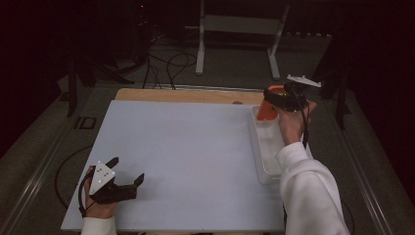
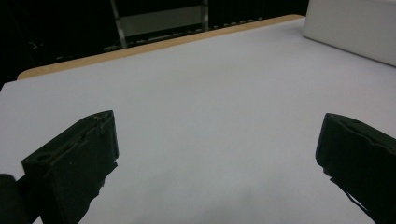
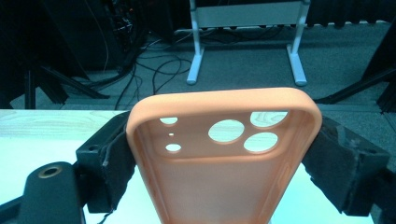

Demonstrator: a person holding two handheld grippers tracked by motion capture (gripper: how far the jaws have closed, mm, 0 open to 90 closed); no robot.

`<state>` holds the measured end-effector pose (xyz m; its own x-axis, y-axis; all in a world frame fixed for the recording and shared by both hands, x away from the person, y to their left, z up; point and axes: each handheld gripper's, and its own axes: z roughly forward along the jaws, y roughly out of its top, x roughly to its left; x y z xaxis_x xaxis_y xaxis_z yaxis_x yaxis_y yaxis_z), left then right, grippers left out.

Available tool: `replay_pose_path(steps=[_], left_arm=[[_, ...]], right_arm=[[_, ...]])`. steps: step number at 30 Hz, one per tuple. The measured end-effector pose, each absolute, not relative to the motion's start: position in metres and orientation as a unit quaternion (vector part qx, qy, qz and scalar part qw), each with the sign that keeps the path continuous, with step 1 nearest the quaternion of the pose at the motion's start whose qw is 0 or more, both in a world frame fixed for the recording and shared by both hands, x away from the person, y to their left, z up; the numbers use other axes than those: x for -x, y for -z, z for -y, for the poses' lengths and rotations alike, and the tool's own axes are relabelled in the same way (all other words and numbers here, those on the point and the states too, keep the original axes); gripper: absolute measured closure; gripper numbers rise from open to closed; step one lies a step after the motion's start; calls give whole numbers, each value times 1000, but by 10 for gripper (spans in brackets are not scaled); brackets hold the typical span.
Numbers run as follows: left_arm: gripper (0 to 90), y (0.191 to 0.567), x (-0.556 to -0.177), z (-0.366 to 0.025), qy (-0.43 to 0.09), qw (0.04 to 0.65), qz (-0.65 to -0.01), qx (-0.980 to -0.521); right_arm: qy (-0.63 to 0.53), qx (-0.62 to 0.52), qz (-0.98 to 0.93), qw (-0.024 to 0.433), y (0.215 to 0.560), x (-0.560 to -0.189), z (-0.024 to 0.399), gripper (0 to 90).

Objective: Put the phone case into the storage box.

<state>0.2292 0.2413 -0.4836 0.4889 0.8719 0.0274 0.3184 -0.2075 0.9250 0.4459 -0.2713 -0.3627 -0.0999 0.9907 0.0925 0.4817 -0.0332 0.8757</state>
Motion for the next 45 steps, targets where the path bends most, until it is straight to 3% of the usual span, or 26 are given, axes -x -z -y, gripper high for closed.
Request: replay_pose_path(steps=[45], left_arm=[[1, 483, -229, -241, -294, 476, -413, -718]], right_arm=[[-387, -603, -626, 309, 390, -450, 269, 161]])
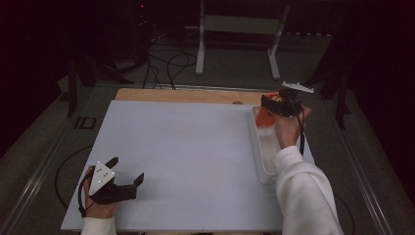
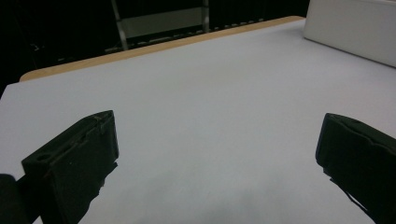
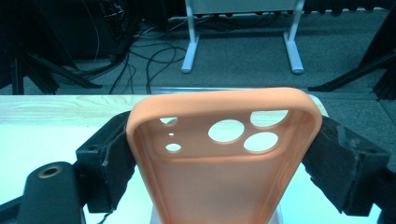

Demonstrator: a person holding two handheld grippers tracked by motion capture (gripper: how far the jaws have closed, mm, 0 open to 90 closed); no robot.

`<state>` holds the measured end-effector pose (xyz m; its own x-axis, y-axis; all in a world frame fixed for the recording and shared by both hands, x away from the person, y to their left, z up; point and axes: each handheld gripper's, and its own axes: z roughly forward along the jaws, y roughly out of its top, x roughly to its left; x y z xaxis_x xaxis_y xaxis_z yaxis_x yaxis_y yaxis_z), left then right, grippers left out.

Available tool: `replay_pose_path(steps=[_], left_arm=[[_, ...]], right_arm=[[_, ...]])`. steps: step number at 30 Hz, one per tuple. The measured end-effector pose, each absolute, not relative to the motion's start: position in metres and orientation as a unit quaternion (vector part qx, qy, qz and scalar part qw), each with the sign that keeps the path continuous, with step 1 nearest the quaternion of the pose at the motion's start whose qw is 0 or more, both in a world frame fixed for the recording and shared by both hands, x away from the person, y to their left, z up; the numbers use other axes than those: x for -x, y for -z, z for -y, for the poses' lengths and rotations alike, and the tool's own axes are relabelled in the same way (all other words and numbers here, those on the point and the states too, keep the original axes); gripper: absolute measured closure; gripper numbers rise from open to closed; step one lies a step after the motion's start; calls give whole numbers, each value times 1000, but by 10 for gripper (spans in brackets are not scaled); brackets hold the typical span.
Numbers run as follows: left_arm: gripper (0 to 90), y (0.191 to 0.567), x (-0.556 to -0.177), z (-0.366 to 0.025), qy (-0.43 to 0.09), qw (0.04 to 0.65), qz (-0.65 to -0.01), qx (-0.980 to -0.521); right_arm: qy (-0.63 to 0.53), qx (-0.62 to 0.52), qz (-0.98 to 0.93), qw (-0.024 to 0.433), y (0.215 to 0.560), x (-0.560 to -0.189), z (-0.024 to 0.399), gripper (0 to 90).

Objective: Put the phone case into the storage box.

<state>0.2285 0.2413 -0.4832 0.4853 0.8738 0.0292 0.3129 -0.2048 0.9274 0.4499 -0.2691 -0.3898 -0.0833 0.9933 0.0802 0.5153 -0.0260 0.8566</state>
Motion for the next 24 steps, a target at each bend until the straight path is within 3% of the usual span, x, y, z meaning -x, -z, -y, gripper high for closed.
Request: replay_pose_path(steps=[24], left_arm=[[1, 483, -229, -241, -294, 475, -413, -719]], right_arm=[[-381, -606, -628, 304, 398, -455, 265, 161]])
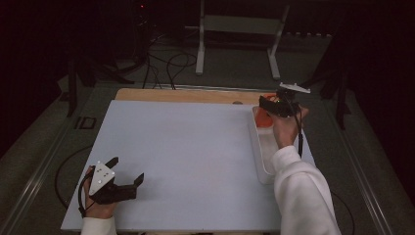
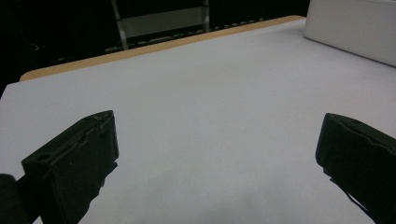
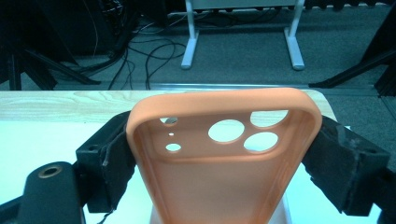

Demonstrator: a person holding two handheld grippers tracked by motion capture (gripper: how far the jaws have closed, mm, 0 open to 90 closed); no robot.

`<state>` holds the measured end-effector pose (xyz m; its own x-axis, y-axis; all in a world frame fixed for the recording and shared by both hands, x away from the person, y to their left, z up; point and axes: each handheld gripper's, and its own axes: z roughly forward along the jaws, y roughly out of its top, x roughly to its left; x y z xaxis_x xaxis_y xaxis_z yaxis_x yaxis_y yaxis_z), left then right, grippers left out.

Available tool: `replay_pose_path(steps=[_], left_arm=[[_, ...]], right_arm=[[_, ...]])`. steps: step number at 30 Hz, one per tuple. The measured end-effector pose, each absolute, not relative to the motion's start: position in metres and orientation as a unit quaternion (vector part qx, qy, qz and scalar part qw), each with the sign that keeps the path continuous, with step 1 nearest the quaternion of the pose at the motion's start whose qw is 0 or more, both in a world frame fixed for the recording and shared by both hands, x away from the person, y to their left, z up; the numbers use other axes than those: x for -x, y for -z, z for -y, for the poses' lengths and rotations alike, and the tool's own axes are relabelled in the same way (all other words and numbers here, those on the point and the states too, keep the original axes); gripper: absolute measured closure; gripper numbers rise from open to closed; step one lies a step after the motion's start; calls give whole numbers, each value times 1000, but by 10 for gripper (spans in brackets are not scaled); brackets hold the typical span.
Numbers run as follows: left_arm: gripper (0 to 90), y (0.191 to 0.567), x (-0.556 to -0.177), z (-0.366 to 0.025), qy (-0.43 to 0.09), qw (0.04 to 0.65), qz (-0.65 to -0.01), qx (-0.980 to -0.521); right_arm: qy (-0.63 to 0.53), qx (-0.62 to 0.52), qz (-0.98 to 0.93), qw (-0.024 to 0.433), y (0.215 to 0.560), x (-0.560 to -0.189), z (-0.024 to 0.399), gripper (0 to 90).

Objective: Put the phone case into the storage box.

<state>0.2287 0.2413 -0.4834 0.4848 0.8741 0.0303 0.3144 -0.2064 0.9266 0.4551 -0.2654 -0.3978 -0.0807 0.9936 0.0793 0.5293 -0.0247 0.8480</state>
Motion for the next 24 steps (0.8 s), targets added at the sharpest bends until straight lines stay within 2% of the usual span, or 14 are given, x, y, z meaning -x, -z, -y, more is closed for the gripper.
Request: replay_pose_path(steps=[24], left_arm=[[1, 483, -228, -241, -296, 475, -414, -718]], right_arm=[[-375, -611, -629, 302, 409, -457, 267, 161]])
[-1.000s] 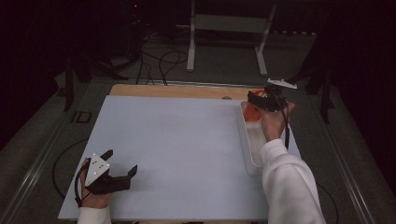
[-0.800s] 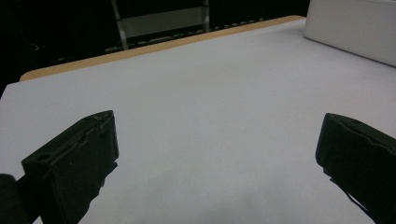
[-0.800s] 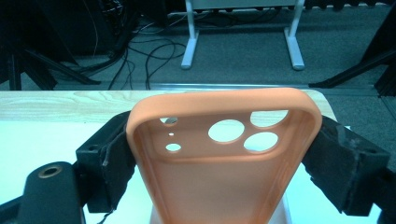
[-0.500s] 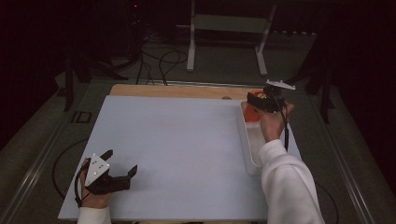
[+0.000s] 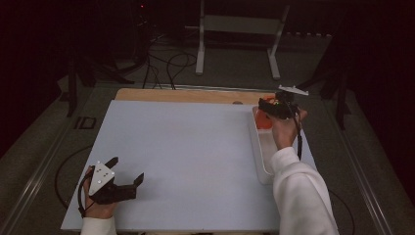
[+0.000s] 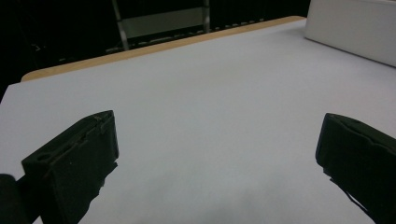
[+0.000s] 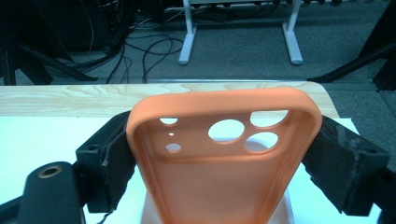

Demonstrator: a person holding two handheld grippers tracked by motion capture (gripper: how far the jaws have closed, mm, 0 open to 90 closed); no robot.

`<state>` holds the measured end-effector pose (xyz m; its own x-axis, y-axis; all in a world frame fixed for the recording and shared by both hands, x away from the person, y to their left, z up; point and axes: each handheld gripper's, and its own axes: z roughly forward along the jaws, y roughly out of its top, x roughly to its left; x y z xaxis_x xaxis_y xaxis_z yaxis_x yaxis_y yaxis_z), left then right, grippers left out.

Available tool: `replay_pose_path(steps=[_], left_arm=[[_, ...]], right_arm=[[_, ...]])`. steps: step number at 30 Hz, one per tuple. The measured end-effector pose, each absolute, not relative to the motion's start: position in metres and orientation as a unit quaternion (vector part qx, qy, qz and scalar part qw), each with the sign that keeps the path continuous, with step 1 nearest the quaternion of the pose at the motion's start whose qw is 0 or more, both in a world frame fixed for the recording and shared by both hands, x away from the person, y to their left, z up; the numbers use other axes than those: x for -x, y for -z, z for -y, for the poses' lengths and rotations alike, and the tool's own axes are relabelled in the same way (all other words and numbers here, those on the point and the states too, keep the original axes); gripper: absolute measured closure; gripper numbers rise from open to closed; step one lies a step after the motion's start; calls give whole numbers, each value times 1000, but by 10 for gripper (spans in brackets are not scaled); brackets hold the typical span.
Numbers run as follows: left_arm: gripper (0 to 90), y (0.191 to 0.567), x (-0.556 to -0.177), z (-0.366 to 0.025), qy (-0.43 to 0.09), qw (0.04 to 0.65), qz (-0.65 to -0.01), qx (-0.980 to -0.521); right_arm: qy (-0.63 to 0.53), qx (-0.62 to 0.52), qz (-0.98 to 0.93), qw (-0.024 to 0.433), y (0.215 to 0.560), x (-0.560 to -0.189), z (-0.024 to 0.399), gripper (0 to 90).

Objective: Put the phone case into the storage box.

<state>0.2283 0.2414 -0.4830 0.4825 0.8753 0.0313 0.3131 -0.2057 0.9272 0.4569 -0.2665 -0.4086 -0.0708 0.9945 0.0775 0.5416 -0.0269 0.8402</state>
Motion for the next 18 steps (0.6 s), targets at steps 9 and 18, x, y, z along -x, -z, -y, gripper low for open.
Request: replay_pose_path(steps=[9, 18], left_arm=[[1, 482, -228, -242, -297, 475, -413, -718], [1, 482, -228, -241, -297, 476, -412, -718]], right_arm=[[-371, -614, -629, 300, 412, -457, 267, 161], [-365, -618, -630, 298, 418, -458, 268, 160]])
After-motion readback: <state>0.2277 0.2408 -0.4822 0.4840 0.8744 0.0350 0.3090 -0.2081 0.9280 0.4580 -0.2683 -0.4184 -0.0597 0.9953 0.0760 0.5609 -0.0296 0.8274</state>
